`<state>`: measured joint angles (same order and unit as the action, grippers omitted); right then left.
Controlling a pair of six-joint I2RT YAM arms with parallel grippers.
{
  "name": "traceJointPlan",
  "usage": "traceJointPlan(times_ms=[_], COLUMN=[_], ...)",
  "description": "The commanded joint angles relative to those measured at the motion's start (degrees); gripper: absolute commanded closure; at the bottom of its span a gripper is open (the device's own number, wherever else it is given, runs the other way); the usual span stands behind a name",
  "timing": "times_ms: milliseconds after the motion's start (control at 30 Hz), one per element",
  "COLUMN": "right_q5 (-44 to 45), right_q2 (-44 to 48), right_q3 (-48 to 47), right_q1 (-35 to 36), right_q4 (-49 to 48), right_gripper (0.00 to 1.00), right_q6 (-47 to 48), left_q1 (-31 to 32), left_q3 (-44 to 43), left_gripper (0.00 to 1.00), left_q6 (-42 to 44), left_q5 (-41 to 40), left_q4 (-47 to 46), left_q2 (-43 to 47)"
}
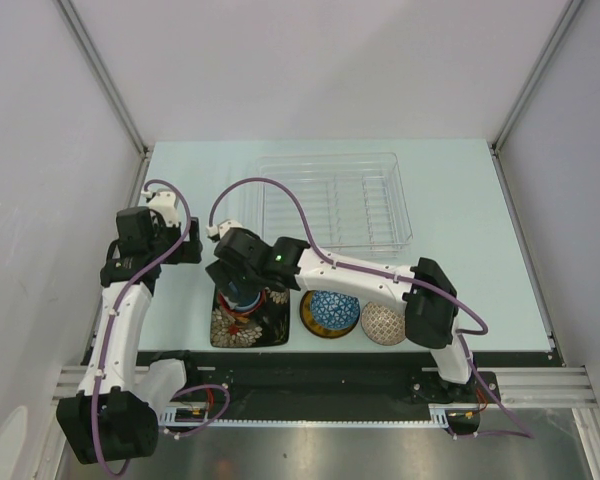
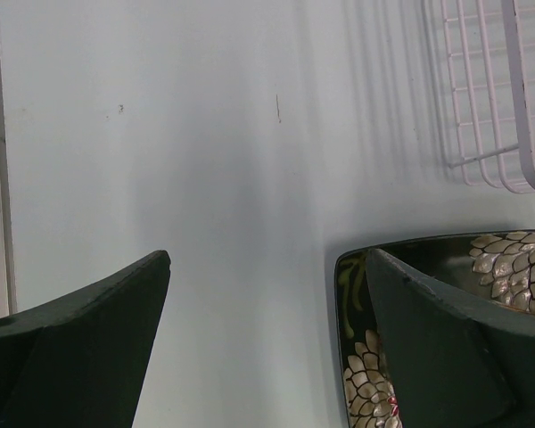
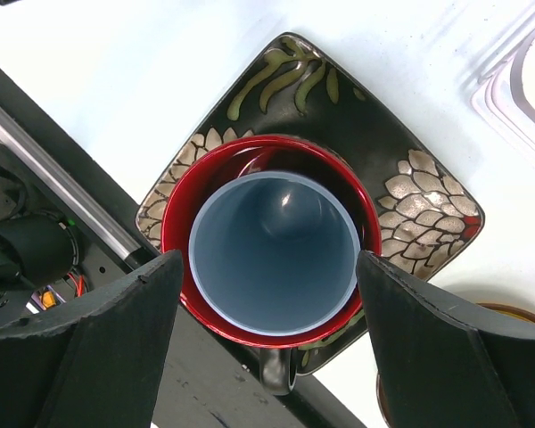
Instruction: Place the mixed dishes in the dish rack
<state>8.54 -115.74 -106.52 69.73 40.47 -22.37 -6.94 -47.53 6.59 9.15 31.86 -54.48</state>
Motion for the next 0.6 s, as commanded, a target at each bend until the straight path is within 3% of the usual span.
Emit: traceJointPlan(times_ms=[0,567], right_q5=[-0.5,-1.5], right_q2=[0.2,1.3], right_q3=[-0.4,2.6], right_q1=[-0.5,-0.8], right_q4=[0.1,-1.0], right_gripper=[0.16,0.18], right_q6=[0.1,-0.2], left_q1=[-0.5,-0.5], left_q3=[0.1,0.3], left_gripper=[0.04,0.04], left_q6=[1.1,0.9], left_q5=[-0.1,0.4], left_q4=[-1.8,-2.1], left_q2=[0.8,0.6])
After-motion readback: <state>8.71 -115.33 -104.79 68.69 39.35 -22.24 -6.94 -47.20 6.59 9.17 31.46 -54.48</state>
